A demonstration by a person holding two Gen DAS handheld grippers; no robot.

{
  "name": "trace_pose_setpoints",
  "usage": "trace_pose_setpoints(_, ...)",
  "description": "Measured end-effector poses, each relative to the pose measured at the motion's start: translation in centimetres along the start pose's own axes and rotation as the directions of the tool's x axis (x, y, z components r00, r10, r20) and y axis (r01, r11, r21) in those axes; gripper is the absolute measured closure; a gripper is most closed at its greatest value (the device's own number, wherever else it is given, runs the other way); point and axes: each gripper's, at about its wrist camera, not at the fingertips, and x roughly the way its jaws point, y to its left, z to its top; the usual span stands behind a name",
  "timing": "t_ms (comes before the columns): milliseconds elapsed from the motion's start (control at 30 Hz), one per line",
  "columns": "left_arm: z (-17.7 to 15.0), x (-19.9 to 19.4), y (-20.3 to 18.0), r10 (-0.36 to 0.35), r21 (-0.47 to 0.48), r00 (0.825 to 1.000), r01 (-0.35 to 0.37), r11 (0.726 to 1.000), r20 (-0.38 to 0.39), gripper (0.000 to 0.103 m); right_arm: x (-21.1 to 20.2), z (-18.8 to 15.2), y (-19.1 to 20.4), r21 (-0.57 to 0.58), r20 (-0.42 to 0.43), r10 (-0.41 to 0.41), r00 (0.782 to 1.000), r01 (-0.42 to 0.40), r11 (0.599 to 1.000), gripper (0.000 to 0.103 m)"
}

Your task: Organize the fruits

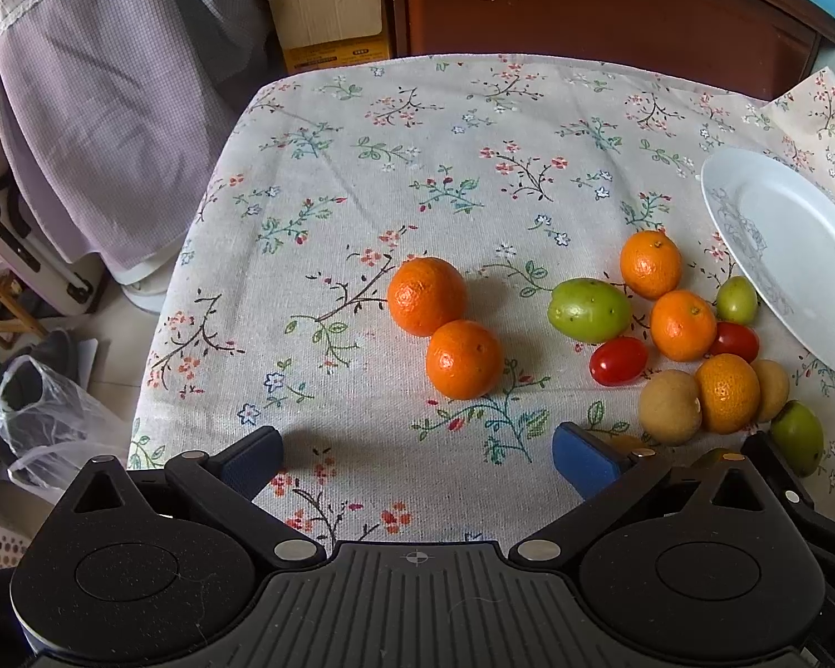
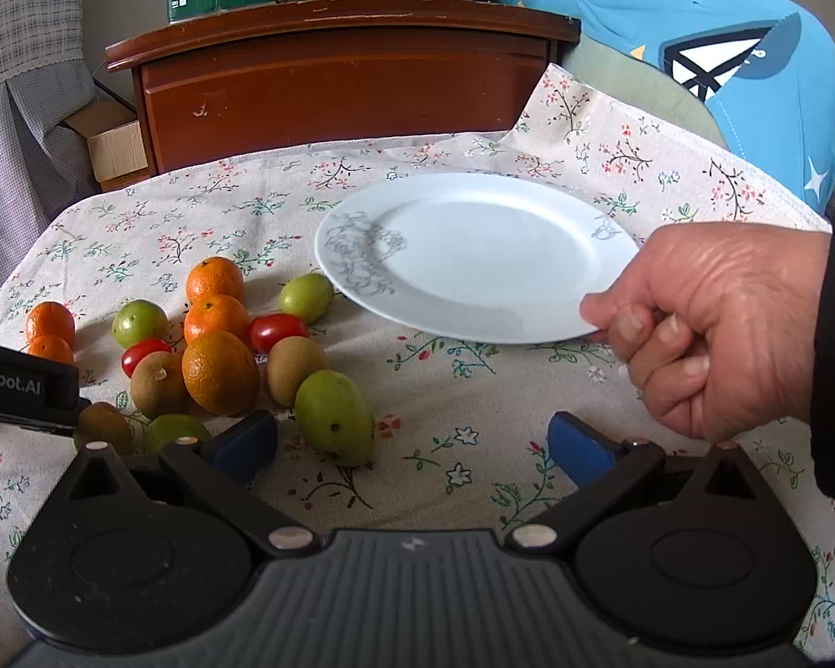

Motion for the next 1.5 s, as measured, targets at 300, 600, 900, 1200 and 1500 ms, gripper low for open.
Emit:
trace_pose_setpoints(300, -0.2, 0.0, 0.0, 0.0, 0.002, 1.0, 0.0, 1.0, 0.014, 0.0, 0.0, 0.0, 0.0, 0.0, 0.0, 0.0, 1.0, 0.0, 1.0, 0.0)
trace_pose_setpoints(600, -0.3, 0.0, 0.1, -0.004, 0.001, 1.0, 0.004, 1.0, 0.022, 0.0, 0.0, 0.1, 0.0, 0.0, 0.0, 0.0, 1.0, 0.0, 1.0, 0.0)
trace_pose_setpoints(900, -0.5, 0.0, 0.1, 0.0, -0.007, 1.0, 0.0, 1.0, 0.029, 0.0, 0.0, 0.1, -0.1, 0.0, 0.0, 0.0, 1.0, 0.0, 1.0, 0.0)
trace_pose_setpoints(1200, -0.7, -0.1, 0.0, 0.004, -0.013, 0.999, -0.003, 1.0, 0.041, 0.0, 0.0, 0.1, 0.0, 0.0, -0.001, 0.0, 1.0, 0.0, 1.0, 0.0)
trace_pose_setpoints(1500, -1.4, -0.7, 0.1, 0.018, -0.006, 0.999, -0.017, 1.0, 0.038, 0.0, -0.2, 0.2, 0.1, -0.014, -0.021, -0.001, 1.0, 0.0, 1.0, 0.001)
